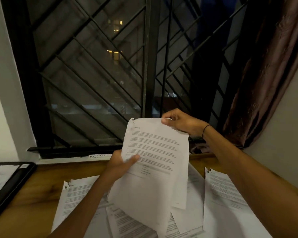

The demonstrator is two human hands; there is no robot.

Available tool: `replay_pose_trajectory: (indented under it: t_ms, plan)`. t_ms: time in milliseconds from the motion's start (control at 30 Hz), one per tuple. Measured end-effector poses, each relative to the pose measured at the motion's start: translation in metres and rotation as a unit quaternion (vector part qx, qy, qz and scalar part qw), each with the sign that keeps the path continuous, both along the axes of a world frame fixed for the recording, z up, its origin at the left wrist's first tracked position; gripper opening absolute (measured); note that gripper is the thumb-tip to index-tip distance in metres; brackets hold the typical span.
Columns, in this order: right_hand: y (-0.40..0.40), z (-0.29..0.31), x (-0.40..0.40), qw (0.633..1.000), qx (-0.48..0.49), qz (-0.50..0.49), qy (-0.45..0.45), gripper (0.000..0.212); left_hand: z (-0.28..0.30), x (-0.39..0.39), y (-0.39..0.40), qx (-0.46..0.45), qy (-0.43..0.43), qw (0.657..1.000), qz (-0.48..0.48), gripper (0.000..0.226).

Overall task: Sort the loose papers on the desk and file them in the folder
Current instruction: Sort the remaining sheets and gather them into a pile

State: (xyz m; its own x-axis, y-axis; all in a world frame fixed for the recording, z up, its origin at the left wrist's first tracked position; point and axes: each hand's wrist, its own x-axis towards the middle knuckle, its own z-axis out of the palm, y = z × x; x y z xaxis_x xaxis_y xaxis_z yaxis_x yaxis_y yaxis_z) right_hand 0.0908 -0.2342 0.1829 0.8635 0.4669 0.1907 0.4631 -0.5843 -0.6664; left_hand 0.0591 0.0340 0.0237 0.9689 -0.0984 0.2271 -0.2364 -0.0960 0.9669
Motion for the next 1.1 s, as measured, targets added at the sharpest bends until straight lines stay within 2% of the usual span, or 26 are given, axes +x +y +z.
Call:
replay_pose_trajectory:
  t_ms: [67,133,267,333,400,433,500,567,733,1000,1100]
  plan:
    - [0.004,0.004,0.0,1.0,-0.007,0.006,-0.003,0.037,0.001,0.001,-0.002,-0.023,0.004,0.999,0.025,0.026]
    - [0.006,0.006,-0.003,0.999,0.035,0.007,0.001,0.044,0.003,0.0,-0.001,-0.058,0.001,0.997,0.045,0.031]
    - [-0.001,-0.01,-0.009,0.976,0.21,-0.059,-0.026,0.058,0.013,0.004,0.01,-0.139,-0.023,0.986,0.093,0.036]
    - [-0.002,-0.035,-0.008,0.945,0.317,-0.083,0.005,0.076,0.024,0.004,0.014,-0.167,-0.038,0.98,0.104,0.037]
    - [0.006,-0.064,-0.009,0.927,0.362,-0.065,0.066,0.09,0.033,0.002,0.015,-0.184,-0.048,0.977,0.092,0.035]
    - [0.015,-0.075,-0.011,0.929,0.358,-0.043,0.087,0.087,0.036,0.001,0.015,-0.188,-0.053,0.977,0.084,0.033]
    - [0.033,-0.089,-0.012,0.937,0.337,-0.017,0.094,0.064,0.04,-0.001,0.014,-0.188,-0.057,0.978,0.072,0.029]
    - [0.045,-0.097,-0.012,0.928,0.362,-0.036,0.077,0.054,0.04,-0.001,0.015,-0.184,-0.062,0.979,0.057,0.03]
    - [0.053,-0.119,-0.012,0.91,0.393,-0.12,0.059,0.054,0.028,-0.001,0.033,-0.134,-0.057,0.987,0.065,0.029]
    - [0.062,-0.141,-0.015,0.923,0.356,-0.125,0.074,0.051,0.013,-0.001,0.035,-0.044,-0.043,0.995,0.079,0.034]
    - [0.067,-0.145,-0.014,0.919,0.361,-0.136,0.079,0.047,0.002,-0.001,0.031,-0.022,-0.015,0.994,0.107,0.026]
